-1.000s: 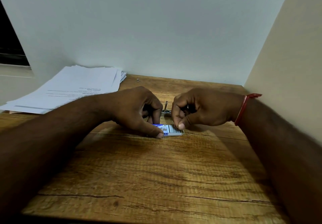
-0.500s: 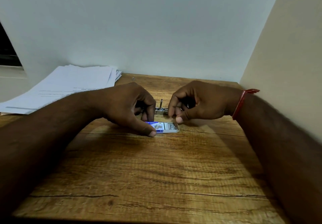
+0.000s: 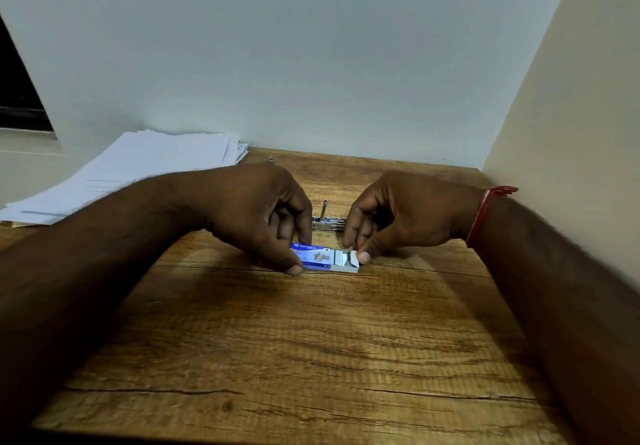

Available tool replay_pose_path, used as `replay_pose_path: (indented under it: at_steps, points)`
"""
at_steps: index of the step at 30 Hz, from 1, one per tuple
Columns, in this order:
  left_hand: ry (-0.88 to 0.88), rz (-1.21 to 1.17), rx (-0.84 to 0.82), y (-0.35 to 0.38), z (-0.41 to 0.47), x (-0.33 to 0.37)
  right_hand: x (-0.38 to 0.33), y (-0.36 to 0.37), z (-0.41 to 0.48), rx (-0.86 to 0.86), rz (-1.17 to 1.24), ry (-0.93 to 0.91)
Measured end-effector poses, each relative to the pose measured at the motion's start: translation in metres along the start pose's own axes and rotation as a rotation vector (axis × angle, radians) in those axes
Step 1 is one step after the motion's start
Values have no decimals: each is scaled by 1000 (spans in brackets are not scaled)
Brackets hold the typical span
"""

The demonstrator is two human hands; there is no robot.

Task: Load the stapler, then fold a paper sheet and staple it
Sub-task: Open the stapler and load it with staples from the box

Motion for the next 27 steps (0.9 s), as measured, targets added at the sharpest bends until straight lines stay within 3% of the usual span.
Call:
replay_pose_path:
  at_steps: [27]
  points:
    - [-2, -66, -7, 4, 3, -3, -18, 7, -1, 42, 38, -117]
Point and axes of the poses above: each hand's wrist, its own z-axis towards the middle knuckle, its own y-axis out of the palm, x = y × z, the point moved 6 cm from there along z, towards the middle knuckle, and after that the axes turned 14 degrees about x, right-handed, at the moved point
